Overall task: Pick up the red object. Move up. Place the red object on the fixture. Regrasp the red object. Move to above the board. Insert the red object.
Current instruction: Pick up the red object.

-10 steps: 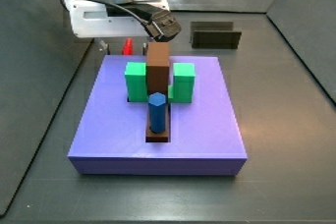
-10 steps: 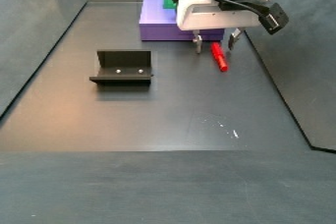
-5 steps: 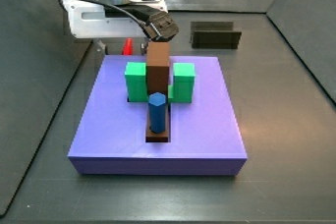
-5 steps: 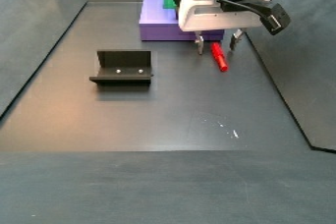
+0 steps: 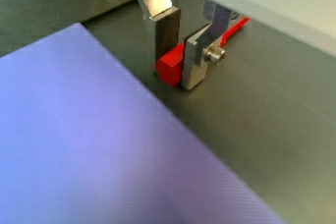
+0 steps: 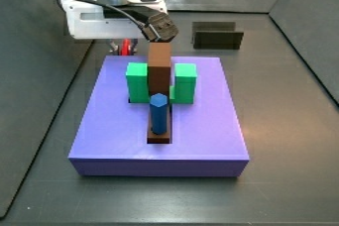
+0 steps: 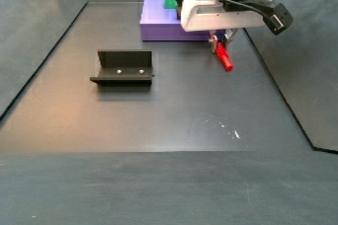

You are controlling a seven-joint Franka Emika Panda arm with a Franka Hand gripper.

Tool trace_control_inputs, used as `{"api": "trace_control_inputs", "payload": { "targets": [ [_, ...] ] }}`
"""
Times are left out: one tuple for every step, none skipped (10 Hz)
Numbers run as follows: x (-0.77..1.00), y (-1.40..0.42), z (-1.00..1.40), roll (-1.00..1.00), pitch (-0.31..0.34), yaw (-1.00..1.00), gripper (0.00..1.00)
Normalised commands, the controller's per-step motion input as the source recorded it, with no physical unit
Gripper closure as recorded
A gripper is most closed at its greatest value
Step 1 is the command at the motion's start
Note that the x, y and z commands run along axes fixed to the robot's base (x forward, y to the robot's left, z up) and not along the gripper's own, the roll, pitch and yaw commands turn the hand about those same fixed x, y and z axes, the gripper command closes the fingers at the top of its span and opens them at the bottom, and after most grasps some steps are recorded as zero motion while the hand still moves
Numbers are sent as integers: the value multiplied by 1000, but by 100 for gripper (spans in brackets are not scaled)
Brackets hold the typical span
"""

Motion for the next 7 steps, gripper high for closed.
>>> {"api": "trace_control_inputs", "payload": {
  "targets": [
    [0,0,0,0,0,0,100],
    [0,0,0,0,0,0,100],
    [0,0,0,0,0,0,100],
    [0,0,0,0,0,0,100],
    [0,0,0,0,0,0,100],
    [0,0,0,0,0,0,100],
    [0,0,0,0,0,0,100]
  ]
}}
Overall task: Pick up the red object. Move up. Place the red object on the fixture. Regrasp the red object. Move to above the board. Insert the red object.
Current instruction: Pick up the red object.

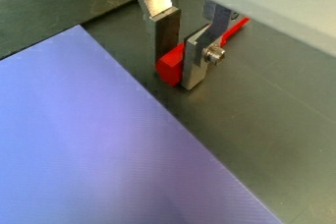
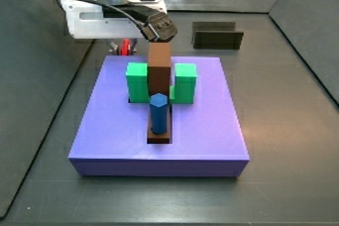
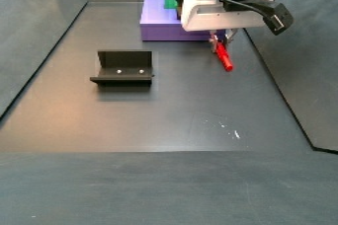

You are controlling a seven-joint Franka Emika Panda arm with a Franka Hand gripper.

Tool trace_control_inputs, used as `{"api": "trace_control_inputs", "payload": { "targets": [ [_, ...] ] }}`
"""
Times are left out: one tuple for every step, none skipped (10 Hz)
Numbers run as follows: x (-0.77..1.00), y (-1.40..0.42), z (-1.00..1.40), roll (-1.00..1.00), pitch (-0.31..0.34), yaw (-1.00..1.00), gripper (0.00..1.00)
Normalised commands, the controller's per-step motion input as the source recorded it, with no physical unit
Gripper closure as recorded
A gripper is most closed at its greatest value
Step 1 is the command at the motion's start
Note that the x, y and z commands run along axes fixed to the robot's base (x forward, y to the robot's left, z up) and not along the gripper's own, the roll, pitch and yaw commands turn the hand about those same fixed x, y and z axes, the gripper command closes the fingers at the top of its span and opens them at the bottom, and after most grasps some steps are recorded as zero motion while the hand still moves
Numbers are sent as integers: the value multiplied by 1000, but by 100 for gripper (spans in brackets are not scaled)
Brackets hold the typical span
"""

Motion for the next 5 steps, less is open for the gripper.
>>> {"api": "trace_control_inputs", "payload": {
  "targets": [
    [0,0,0,0,0,0,100],
    [0,0,0,0,0,0,100],
    [0,0,0,0,0,0,100],
    [0,0,0,0,0,0,100],
    [0,0,0,0,0,0,100]
  ]
}}
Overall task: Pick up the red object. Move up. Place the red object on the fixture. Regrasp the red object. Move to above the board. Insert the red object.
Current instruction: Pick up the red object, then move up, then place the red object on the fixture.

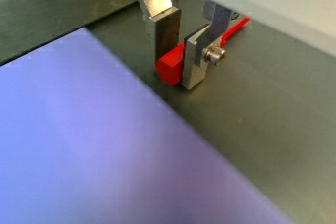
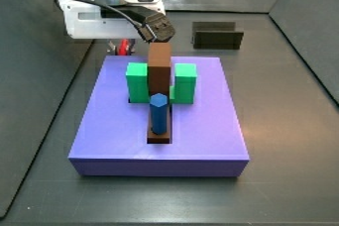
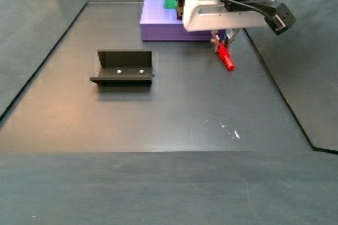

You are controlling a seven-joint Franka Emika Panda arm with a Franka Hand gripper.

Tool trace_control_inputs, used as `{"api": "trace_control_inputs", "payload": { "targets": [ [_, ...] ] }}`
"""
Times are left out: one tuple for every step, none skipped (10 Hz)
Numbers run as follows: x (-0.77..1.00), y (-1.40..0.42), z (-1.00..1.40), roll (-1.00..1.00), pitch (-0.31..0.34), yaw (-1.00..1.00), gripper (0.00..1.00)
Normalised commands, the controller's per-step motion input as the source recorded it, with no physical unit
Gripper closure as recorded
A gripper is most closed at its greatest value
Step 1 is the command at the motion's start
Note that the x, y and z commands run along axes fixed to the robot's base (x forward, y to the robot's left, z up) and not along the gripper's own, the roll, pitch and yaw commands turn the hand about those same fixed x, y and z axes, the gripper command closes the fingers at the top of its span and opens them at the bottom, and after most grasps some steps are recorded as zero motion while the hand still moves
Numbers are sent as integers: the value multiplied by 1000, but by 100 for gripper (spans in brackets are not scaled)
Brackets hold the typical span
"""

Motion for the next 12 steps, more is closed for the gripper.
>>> {"api": "trace_control_inputs", "payload": {
  "targets": [
    [0,0,0,0,0,0,100],
    [0,0,833,0,0,0,100],
    [33,-51,850,-4,-2,-31,100],
    [-21,-44,684,-13,43,-23,100],
    [7,-20,291,-47,26,-11,100],
    [0,20,0,0,0,0,100],
    [0,131,37,-166,0,0,100],
    [589,351,414,-574,200,-226,100],
    [591,231,509,-817,46,-260,100],
    [474,326,417,-889,0,-177,100],
    [697,260,220,-783,40,-160,100],
    [591,343,183,-834,0,-171,100]
  ]
}}
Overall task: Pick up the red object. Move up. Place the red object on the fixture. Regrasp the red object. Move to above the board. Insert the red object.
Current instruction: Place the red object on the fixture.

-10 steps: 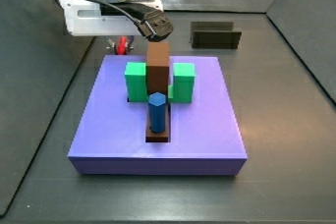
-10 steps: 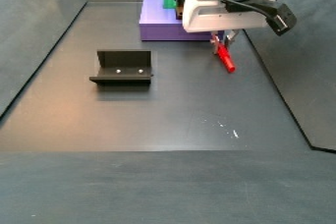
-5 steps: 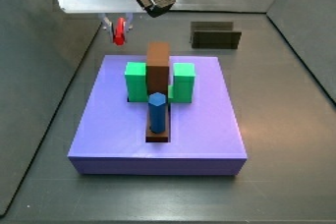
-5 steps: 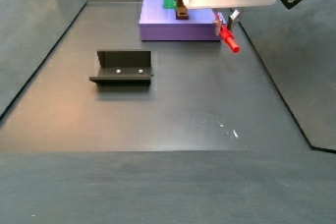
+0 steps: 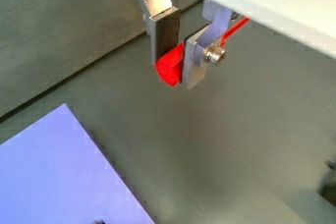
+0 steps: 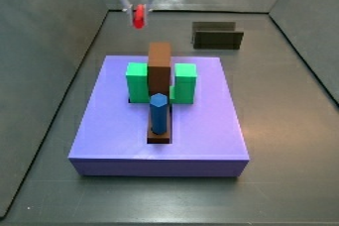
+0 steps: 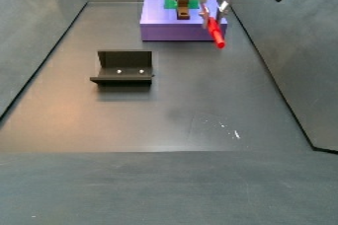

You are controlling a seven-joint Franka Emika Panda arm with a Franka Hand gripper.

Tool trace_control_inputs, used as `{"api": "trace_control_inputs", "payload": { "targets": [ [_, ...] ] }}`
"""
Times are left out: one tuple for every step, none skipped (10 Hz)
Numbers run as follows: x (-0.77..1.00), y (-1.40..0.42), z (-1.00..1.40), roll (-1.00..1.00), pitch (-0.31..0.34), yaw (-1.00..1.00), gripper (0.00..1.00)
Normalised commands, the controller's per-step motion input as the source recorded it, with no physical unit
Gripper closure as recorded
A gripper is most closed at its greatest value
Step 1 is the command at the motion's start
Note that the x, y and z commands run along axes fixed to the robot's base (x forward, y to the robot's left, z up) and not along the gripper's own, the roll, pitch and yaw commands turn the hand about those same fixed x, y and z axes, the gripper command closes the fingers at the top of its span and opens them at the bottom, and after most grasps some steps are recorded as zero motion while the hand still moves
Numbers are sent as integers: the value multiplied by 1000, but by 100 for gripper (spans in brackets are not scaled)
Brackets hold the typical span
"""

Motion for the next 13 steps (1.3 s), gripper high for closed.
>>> {"api": "trace_control_inputs", "payload": {
  "targets": [
    [549,349,146,-846,0,-191,100],
    [526,297,31,-860,-103,-294,100],
    [554,246,0,-871,-197,-360,100],
    [594,231,0,-854,-209,-380,100],
    [600,237,0,-840,-200,-374,100],
    [517,349,0,-834,-214,-283,100],
    [491,409,0,-826,-140,-214,100],
    [529,440,0,-777,-37,-151,100],
    [514,383,0,-769,-100,-134,100],
    [629,300,6,-774,-71,-109,100],
    [689,151,40,-789,-31,-46,100],
    [680,-40,0,-574,-20,0,100],
    [657,-174,-31,-394,-40,0,100]
  ]
}}
